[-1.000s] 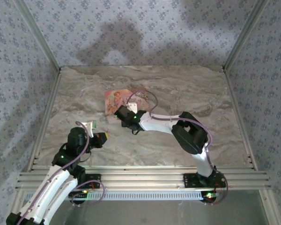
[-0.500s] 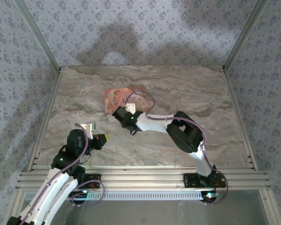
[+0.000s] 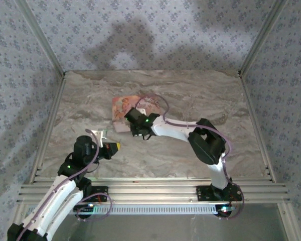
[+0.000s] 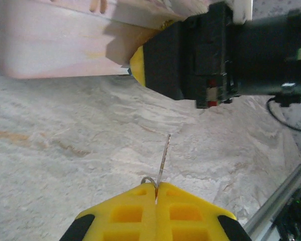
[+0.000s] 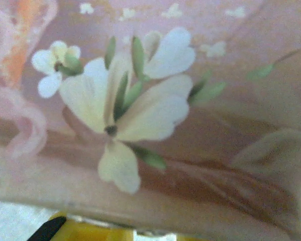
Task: Unlock the padlock with the key
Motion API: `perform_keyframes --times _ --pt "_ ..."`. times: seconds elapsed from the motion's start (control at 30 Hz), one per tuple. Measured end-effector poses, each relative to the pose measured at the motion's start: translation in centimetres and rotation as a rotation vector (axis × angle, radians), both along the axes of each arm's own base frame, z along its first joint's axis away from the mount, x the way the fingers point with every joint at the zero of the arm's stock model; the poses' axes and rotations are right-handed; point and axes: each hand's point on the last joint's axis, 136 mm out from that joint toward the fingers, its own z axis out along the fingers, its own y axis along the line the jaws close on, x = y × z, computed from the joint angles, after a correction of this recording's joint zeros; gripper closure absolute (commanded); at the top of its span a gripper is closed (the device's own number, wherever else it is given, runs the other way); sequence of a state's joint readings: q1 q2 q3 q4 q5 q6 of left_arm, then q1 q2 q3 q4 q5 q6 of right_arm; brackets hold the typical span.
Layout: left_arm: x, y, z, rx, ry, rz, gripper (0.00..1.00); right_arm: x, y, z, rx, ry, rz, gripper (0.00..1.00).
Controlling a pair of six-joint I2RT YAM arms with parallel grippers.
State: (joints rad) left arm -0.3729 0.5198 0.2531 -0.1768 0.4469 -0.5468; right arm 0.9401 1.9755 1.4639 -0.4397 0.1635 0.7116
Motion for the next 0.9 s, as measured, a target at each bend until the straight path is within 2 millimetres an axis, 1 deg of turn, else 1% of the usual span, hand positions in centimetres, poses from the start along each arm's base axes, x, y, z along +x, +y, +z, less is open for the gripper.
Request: perform_keyframes --times 0.1,0.27,0.33,0.4,0.47,0.57,0.73,0.9 --pt "0.4 -1.0 0.1 -0.003 -0.024 -0.059 1.00 -0.5 -0.9 2.0 0.090 0.058 0.023 1.00" --pt "0.8 -3.0 -0.9 0.021 -0.023 -0.156 1.00 -1.1 -4.7 4.3 0.218 0.142 -0.008 1.00" --pt "1.1 -3.9 -0.9 0.021 -0.030 -0.187 1.00 -1.2 -5.8 5.0 0.256 0.164 -0.031 1.00" --pt "1.4 -4.9 -0.4 0.018 -0.054 -0.217 1.00 -1.4 -6.4 5.7 0.291 0.176 -0.047 1.00" --pt "1.8 -5.8 0.2 0.008 -0.087 -0.245 1.00 -1.6 -6.6 6.6 0.325 0.187 -0.053 1.00" --pt "2.2 -6.7 0.8 -0.006 -0.126 -0.265 1.00 -2.1 -6.3 7.5 0.367 0.206 -0.050 1.00" --pt "2.5 -7.3 1.7 -0.023 -0.177 -0.276 1.00 -2.6 -5.7 8.2 0.415 0.238 -0.044 1.00" --pt "2.9 -7.8 1.9 -0.034 -0.188 -0.287 1.00 -3.0 -5.0 8.6 0.457 0.270 -0.023 1.00"
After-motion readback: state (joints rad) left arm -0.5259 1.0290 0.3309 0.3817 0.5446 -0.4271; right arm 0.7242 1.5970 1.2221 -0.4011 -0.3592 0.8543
